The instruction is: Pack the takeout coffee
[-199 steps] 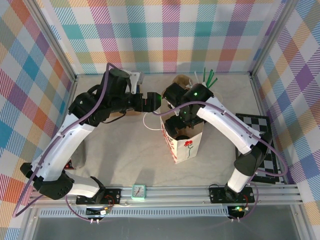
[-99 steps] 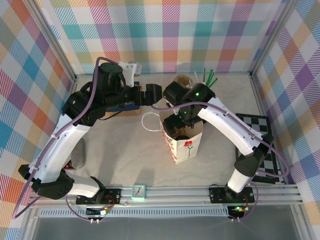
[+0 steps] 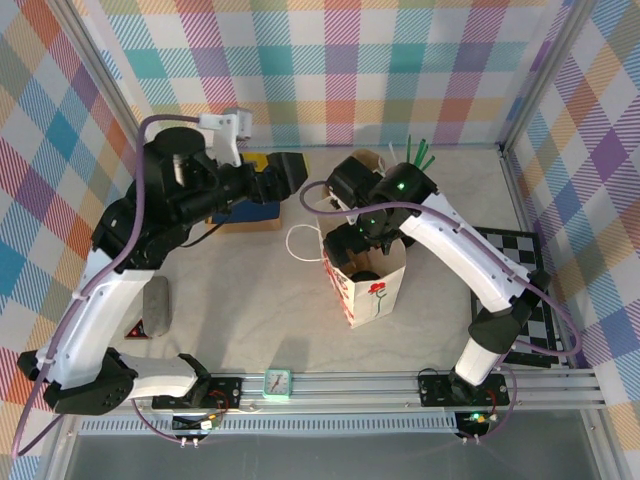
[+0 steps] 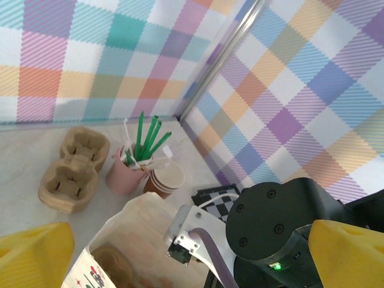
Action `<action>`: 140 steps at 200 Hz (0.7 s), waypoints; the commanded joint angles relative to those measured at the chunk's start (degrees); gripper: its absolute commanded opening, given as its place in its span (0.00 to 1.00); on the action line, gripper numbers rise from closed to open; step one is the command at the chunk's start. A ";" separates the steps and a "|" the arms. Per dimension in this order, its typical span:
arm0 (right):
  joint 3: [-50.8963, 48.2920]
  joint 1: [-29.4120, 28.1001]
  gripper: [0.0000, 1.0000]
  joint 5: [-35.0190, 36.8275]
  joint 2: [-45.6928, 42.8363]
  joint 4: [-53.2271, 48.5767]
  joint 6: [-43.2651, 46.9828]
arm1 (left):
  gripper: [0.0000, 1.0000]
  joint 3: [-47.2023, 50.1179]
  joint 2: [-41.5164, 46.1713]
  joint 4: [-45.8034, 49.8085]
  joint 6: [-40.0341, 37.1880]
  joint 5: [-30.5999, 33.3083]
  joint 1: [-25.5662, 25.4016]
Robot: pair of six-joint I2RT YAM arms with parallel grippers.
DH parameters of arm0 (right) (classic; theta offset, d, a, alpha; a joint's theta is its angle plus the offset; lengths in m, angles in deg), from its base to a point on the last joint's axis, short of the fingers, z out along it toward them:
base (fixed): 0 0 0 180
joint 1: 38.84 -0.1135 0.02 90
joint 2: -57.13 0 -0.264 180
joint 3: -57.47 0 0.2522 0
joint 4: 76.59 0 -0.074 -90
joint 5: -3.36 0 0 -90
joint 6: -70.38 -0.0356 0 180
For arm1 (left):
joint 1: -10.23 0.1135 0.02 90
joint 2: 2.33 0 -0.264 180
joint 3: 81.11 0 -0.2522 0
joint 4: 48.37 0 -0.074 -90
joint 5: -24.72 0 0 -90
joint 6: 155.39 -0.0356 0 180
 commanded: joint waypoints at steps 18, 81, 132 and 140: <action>2.87 -0.38 0.99 -0.30 -3.84 0.40 1.65 | 1.00 2.06 3.19 -2.69 -1.52 4.34 1.14; 7.49 -0.13 0.99 3.56 -6.43 1.22 3.25 | 1.00 7.80 7.20 -2.01 -1.53 8.07 3.14; 5.92 3.42 0.99 2.50 -10.82 6.06 4.38 | 1.00 16.36 9.78 -2.85 0.06 9.58 4.39; 6.13 4.40 0.99 2.29 -11.33 6.40 4.64 | 1.00 17.12 9.96 -2.71 0.30 9.56 4.74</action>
